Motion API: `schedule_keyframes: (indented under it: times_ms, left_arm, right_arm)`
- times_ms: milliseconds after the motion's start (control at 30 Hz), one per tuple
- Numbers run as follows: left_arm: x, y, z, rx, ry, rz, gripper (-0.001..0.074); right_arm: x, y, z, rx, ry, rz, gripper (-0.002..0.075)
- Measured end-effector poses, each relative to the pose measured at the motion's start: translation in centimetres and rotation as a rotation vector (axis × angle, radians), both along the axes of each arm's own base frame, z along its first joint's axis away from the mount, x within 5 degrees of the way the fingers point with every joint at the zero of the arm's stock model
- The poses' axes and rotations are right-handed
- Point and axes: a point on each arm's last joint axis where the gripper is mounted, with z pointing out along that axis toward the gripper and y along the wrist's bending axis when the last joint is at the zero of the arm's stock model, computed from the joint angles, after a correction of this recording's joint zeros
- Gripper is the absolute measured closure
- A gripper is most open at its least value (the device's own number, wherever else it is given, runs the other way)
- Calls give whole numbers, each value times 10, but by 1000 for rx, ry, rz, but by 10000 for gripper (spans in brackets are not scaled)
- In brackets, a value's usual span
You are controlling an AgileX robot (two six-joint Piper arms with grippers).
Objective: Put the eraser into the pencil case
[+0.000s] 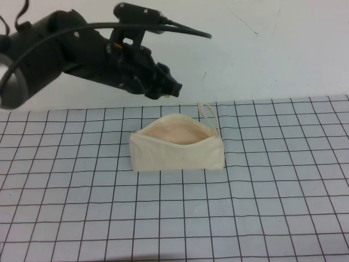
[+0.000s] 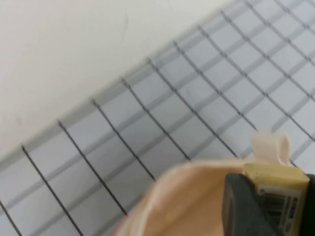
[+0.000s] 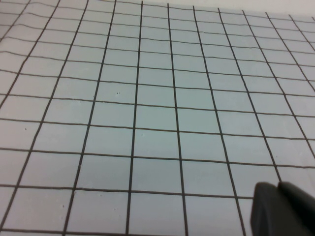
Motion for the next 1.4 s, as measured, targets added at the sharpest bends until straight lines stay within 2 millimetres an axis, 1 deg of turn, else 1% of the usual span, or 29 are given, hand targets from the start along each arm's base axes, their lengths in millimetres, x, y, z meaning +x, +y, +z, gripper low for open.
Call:
schedule_keyframes:
  times_ms: [67,100,133,200,300,367,433,467,500,567,600,667,733,800,900,933,1000,1067,1167,1333,1400]
  left_arm:
    - [6,-3,-4,0,-36,5,545]
    - [8,-3,-7,10,-45,0,529]
    - [10,-4,-11,17,-47,-3,496]
    - [14,-5,-18,25,-42,-6,386]
    - [17,-5,-21,28,-53,2,240]
    - [18,-5,-20,24,-66,10,209]
    - [17,-3,-14,22,-86,15,238]
    - [16,-1,-9,27,-102,15,286]
    - [14,1,-2,36,-120,14,356]
    - [9,7,15,38,-163,28,542]
    - [5,11,27,42,-192,38,607]
    - [-7,19,48,56,-246,51,675]
    - [-23,29,75,62,-313,81,710]
    - [-42,40,102,68,-379,125,723]
    - [-70,58,135,54,-455,225,731]
    - [-81,65,144,51,-481,258,732]
    - [-101,77,153,43,-515,308,734]
    - [-125,89,157,34,-537,348,735]
    - [-154,101,143,3,-530,389,735]
    - [-201,117,96,-23,-507,402,735]
    - [-223,125,83,-32,-521,402,735]
  right_arm:
    - [0,0,0,0,0,0,727]
    - [0,0,0,0,0,0,727]
    - [0,0,0,0,0,0,727]
    - [0,0,0,0,0,0,727]
    - [0,0,0,0,0,0,727]
    - [0,0,0,0,0,0,727]
    - [0,0,0,0,0,0,727]
    - [0,0,0,0,0,0,727]
    - [0,0,0,0,0,0,727]
    - [0,0,0,0,0,0,727]
    - [0,0,0,0,0,0,727]
    - [0,0,0,0,0,0,727]
    - [0,0,0,0,0,0,727]
    - [0,0,0,0,0,0,727]
    - [0,0,0,0,0,0,727]
    - [0,0,0,0,0,0,727]
    - [0,0,0,0,0,0,727]
    - [0,0,0,0,0,0,727]
    - [0,0,0,0,0,0,727]
    - [0,0,0,0,0,0,727]
    - [0,0,0,0,0,0,727]
